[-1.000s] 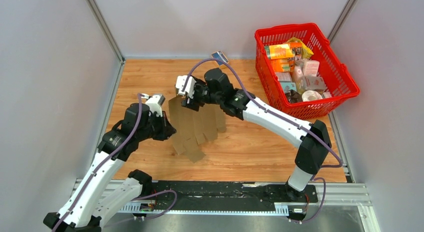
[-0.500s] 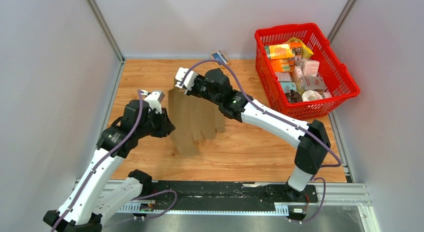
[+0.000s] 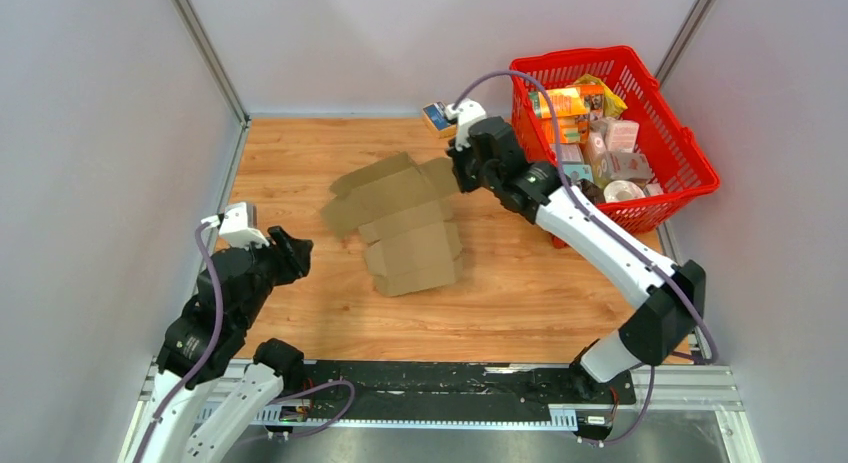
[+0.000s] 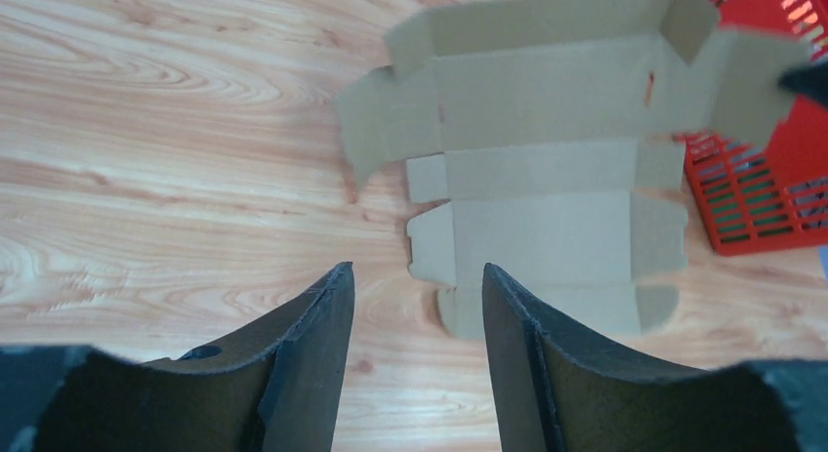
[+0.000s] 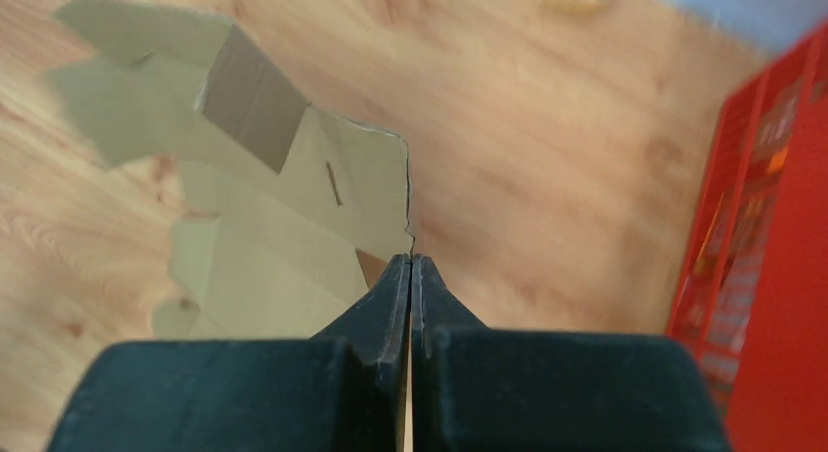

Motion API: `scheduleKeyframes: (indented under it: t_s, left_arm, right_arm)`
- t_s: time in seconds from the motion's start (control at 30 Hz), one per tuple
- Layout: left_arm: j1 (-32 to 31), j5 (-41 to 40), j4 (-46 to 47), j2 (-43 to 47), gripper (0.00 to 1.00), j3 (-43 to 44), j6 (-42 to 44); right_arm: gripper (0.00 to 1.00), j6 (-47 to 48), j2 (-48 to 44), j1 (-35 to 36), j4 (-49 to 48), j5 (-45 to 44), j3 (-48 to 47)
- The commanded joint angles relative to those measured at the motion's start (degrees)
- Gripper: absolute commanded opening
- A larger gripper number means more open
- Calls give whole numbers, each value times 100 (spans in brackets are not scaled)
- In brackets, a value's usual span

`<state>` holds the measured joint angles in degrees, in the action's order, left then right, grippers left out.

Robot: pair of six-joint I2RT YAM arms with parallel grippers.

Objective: Fold the paper box

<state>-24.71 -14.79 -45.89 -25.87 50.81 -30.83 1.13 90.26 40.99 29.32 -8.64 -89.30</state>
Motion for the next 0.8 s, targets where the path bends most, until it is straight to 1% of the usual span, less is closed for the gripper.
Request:
scheduleKeyframes:
  t_s: [0.0,0.03,0.07,0.1,0.13,0.17,0.2,0.23,0.27,0.3,0.37,0.4,0.47,0.53,0.57,0.63,0.67,0.7,0.77]
  left_arm:
    - [10,-332,747,-172,60,-326,-327]
    - [27,-245,783,-330,61,-308,-319]
    - [62,-174,792,-688,64,-212,-275]
    - [202,-61,1010,-892,76,-168,-231]
    - [377,576,1247,-1120,80,-124,-170]
    - [666,1165,1493,-1749,81,-11,-82]
    - [930,1806,1878,-2138,81,95,-81]
    - [1333,2944,1978,-2559,81,235,-81]
    - [1389,3303,2048,-3390,79,585,110]
    - [1399,3472,1910,-3773,73,788,234]
    - [1399,3815,2048,-4615,70,1036,454]
    - [1416,4043,2319,-4812,68,1054,464]
    - [1425,4133,2513,-5233,68,1141,577]
    - [1434,4037,2804,-5463,66,1342,796]
    - [1486,4001,2396,-5769,66,1544,1207]
    - [1591,4088,2024,-6008,63,1870,1500]
    - [1627,4219,2040,-6026,63,1793,1553]
    - [1679,4482,2310,-5983,63,1662,1545]
    - [1680,4415,2435,-5834,64,1319,1510]
  right_arm:
    - [0,-1579,-816,-398,444,722,877]
    - [0,-1850,-1008,-599,356,1150,1227]
    - [0,-1914,-1097,-662,259,1250,1344]
    - [0,-1906,-1176,-680,180,1295,1484]
    - [0,-1871,-1308,-680,101,1313,1712]
    - [0,-1862,-1353,-689,22,1287,1836]
    - [0,-1879,-1388,-715,4,1295,1924]
    - [0,-1888,-1475,-768,-14,1321,2003]
    - [0,-1923,-1520,-777,-136,1365,2247]
    - [0,-1949,-1572,-777,-224,1392,2372]
    - [0,-2046,-1722,-812,-487,1558,2722]
    - [0,-2081,-1774,-821,-567,1602,2829]
    - [0,-2116,-1933,-873,-830,1708,3005]
    - [0,-2108,-2090,-944,-980,1900,3199]
    - [0,-2108,-2126,-987,-1033,1936,3234]
    - [0,-2090,-2170,-1110,-1034,2085,3269]
    - [0,-2090,-2162,-1172,-1051,2164,3278]
    - [0,-2090,-2153,-1216,-1069,2304,3296]
    - [0,-2108,-2144,-1348,-1139,2402,3357]
